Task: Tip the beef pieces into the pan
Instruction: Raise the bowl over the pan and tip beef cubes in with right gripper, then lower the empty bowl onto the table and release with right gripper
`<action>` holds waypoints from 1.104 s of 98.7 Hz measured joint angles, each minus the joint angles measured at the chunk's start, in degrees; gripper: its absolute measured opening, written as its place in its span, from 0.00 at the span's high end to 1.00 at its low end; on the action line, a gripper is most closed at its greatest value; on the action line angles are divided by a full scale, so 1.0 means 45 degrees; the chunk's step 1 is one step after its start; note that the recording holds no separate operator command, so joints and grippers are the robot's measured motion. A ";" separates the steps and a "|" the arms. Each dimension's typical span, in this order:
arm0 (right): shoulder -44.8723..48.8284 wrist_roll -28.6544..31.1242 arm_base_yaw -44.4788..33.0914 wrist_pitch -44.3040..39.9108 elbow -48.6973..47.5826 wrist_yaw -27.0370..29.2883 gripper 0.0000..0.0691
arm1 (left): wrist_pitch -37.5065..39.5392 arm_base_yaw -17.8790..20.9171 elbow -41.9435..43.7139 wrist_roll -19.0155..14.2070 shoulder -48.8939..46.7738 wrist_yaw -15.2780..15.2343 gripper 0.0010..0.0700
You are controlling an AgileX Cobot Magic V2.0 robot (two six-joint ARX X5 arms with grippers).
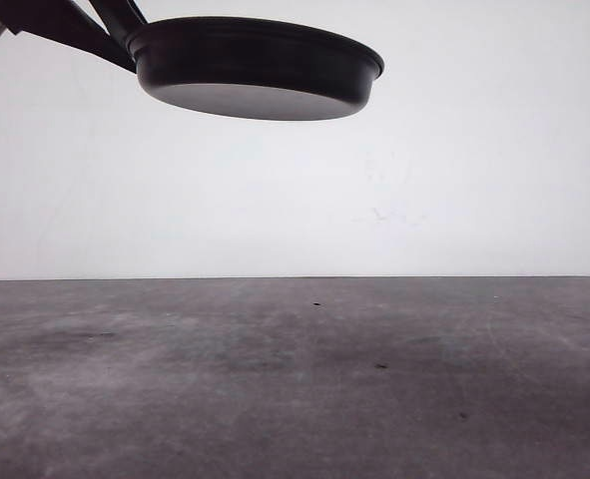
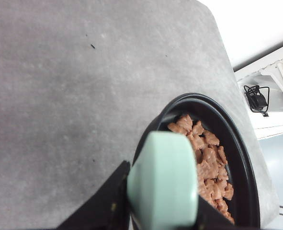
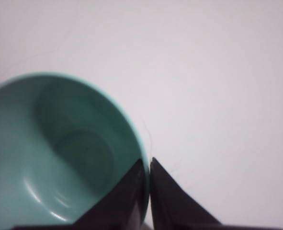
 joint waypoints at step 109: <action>0.3060 1.2449 -0.9714 -1.1278 -0.2200 -0.9306 0.98 | -0.0063 0.0015 0.0000 0.0981 0.0000 -0.0034 0.93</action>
